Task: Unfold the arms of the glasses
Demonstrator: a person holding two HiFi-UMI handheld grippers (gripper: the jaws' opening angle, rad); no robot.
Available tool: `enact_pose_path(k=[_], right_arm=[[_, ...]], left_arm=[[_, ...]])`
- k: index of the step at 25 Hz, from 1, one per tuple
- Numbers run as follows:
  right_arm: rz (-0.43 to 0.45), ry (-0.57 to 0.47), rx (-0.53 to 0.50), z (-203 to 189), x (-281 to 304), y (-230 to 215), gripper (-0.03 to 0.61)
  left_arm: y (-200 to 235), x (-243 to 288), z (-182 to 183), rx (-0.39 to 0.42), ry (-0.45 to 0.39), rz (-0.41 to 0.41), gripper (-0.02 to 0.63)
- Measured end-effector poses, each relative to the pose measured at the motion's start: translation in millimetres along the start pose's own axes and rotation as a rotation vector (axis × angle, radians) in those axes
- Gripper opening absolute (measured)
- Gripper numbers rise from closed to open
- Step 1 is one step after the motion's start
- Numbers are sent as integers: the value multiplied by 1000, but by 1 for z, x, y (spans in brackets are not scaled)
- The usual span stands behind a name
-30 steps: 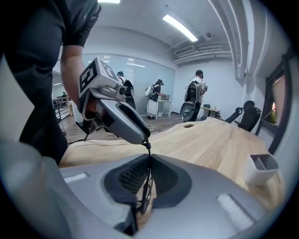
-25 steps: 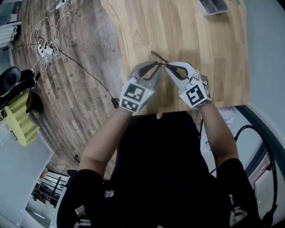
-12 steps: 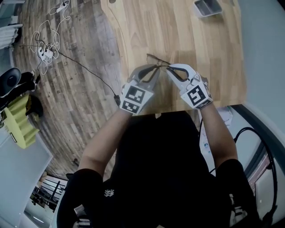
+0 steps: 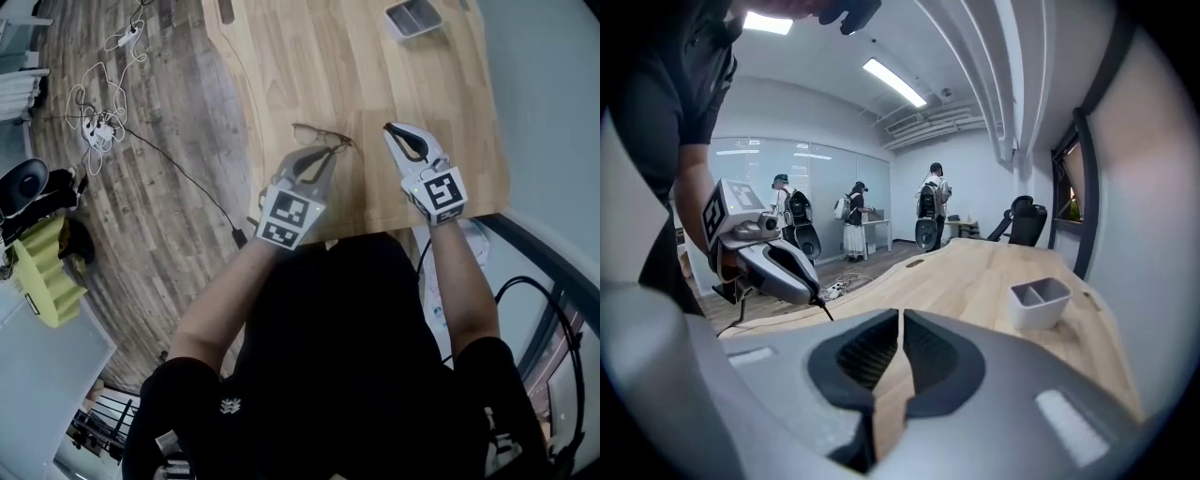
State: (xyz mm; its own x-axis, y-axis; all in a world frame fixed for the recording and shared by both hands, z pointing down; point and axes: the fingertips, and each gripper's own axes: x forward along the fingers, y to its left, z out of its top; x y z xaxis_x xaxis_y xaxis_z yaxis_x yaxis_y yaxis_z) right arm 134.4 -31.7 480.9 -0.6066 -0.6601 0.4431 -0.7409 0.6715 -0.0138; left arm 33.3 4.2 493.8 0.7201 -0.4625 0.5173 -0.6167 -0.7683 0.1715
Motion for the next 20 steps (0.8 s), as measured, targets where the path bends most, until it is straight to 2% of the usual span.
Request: enact_pose_path(k=[9, 20], right_arm=[[-23, -8, 5, 5, -20, 0, 17], [14, -1, 15, -4, -32, 14, 17]], left_arm=[[-23, 0, 13, 43, -3, -17, 29], [-47, 2, 29, 70, -13, -43, 29]])
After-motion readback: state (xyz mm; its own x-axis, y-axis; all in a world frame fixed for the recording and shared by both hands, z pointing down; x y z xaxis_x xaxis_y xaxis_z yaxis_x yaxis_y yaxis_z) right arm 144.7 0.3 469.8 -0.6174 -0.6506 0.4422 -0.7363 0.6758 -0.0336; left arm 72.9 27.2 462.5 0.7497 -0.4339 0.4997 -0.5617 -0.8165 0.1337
